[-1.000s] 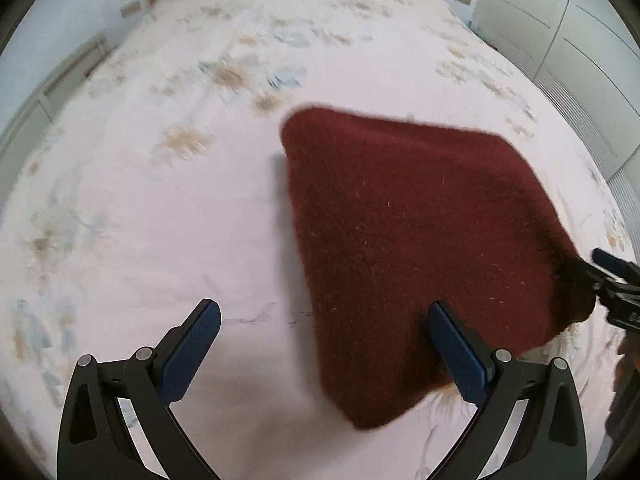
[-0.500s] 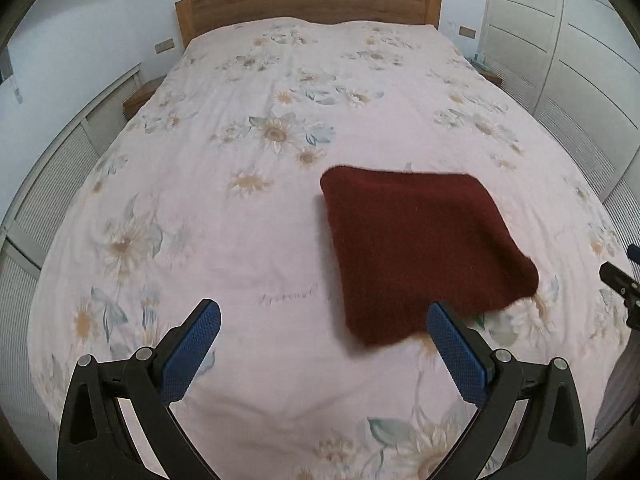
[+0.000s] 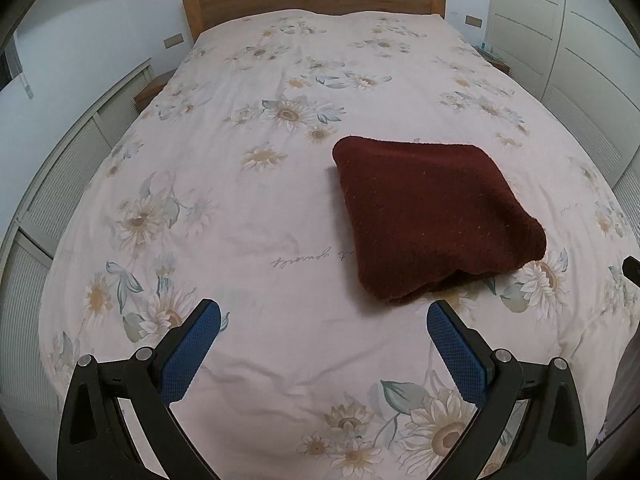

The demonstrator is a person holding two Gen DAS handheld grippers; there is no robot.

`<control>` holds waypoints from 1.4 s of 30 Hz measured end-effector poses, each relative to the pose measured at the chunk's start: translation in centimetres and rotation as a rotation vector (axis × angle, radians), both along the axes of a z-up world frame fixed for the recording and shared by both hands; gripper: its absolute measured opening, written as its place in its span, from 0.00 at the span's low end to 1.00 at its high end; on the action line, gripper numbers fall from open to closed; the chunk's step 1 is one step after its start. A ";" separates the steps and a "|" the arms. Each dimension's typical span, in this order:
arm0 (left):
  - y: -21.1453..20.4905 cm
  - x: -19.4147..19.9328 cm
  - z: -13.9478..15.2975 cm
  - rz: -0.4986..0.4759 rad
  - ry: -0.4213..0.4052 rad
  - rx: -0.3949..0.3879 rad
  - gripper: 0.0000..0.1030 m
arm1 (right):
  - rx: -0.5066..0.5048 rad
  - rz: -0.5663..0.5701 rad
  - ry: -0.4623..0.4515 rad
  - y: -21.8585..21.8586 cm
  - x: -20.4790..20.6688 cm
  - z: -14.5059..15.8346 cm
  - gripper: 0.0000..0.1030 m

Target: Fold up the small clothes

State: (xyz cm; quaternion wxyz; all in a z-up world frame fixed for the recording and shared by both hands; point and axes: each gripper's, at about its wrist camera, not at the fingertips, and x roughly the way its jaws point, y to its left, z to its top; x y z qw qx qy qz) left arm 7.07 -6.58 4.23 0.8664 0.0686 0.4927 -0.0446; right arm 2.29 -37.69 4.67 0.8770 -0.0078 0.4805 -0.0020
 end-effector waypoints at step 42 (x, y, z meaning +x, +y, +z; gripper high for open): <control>0.1 -0.4 -2.4 -0.025 0.067 0.054 0.99 | -0.037 0.014 0.049 0.5 -0.3 -1.3 1.00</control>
